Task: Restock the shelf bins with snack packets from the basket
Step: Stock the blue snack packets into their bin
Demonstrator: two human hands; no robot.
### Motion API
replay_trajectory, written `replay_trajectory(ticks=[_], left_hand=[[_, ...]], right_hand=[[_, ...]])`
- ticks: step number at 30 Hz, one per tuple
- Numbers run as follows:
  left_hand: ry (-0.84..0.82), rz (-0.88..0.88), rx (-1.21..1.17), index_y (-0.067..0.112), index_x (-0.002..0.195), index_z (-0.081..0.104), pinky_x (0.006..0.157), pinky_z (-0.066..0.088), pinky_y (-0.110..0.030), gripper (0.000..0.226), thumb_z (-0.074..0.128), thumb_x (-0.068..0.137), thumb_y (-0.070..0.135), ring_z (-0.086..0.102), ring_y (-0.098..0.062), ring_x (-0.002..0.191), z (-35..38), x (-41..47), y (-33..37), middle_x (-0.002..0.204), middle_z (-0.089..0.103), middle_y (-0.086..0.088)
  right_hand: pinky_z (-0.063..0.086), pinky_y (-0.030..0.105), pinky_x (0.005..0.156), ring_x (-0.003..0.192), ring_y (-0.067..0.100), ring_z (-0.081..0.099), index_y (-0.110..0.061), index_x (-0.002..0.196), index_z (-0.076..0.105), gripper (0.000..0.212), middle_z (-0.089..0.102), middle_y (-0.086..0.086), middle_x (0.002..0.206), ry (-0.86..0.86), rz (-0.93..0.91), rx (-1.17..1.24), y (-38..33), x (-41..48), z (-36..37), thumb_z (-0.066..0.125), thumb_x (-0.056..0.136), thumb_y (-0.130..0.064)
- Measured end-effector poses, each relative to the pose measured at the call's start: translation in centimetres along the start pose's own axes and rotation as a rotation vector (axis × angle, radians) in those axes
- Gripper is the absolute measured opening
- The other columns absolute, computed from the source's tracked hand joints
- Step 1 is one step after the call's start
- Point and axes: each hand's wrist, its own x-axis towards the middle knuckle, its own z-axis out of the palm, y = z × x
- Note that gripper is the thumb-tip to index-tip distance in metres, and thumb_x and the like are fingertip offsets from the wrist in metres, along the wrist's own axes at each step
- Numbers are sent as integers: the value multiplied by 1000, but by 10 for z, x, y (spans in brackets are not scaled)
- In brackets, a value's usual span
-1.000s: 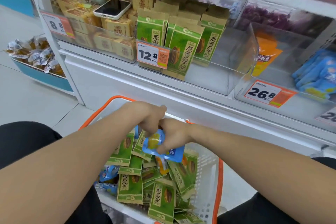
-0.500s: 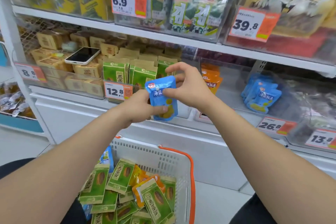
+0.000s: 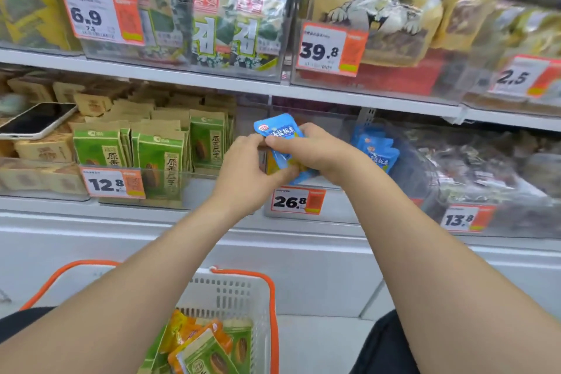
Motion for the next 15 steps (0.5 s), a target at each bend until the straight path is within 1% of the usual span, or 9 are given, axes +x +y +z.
replay_trajectory(ticks=[2, 3, 5, 8, 9, 11, 12, 14, 15], left_hand=[[39, 171, 294, 24, 119, 69, 90, 45, -37, 42, 70, 87, 52, 56, -20, 109, 10, 0, -1, 108, 62, 6], [23, 244, 394, 23, 117, 70, 93, 45, -42, 40, 63, 89, 50, 55, -25, 111, 15, 1, -1, 110, 63, 3], [-36, 351, 485, 21, 112, 70, 96, 42, -44, 34, 57, 92, 45, 55, -28, 112, 25, 2, -2, 109, 65, 0], [-176, 448, 516, 17, 117, 67, 101, 42, -43, 34, 52, 94, 37, 56, -28, 115, 40, 2, -1, 113, 66, -2], [-227, 463, 522, 16, 122, 65, 104, 42, -43, 35, 53, 95, 34, 56, -29, 117, 45, 1, 0, 117, 66, -3], [-306, 464, 546, 16, 130, 60, 107, 40, -43, 37, 54, 97, 31, 55, -29, 120, 53, -2, -1, 124, 65, -5], [-329, 463, 566, 16, 132, 57, 106, 40, -44, 37, 54, 98, 30, 56, -30, 119, 56, -4, -1, 124, 65, -4], [-347, 463, 604, 20, 132, 53, 98, 42, -44, 34, 52, 100, 32, 59, -29, 114, 63, -7, -3, 120, 66, -2], [-335, 465, 621, 22, 129, 52, 93, 43, -43, 31, 51, 100, 32, 61, -29, 111, 66, -8, -4, 116, 67, 0]], right_hand=[[57, 32, 62, 86, 15, 70, -12, 128, 51, 64, 70, 4, 106, 91, 77, -56, 21, 7, -17, 81, 86, -48], [52, 29, 60, 85, 12, 65, -12, 131, 44, 69, 64, 1, 105, 144, 114, -66, 29, 8, -26, 81, 86, -49], [43, 26, 59, 81, 7, 54, -12, 139, 36, 81, 53, -5, 99, 240, 170, -9, 41, 13, -43, 81, 85, -51], [48, 34, 75, 95, 16, 59, -14, 147, 30, 112, 56, 0, 106, 317, 260, 105, 60, 26, -58, 90, 64, -61], [51, 37, 80, 99, 20, 61, -15, 145, 34, 110, 59, 3, 109, 361, 290, 135, 69, 33, -62, 90, 62, -57], [57, 41, 89, 103, 25, 64, -16, 132, 47, 87, 64, 7, 114, 505, 322, 179, 82, 39, -69, 81, 61, -51], [56, 42, 94, 108, 27, 62, -15, 123, 50, 78, 63, 7, 118, 569, 351, 133, 88, 41, -72, 76, 60, -53], [47, 41, 98, 121, 32, 50, -16, 117, 49, 72, 52, 7, 125, 612, 432, -173, 98, 41, -79, 73, 65, -59], [44, 41, 95, 124, 35, 46, -16, 122, 49, 74, 48, 10, 129, 616, 446, -318, 104, 40, -81, 75, 68, -60]])
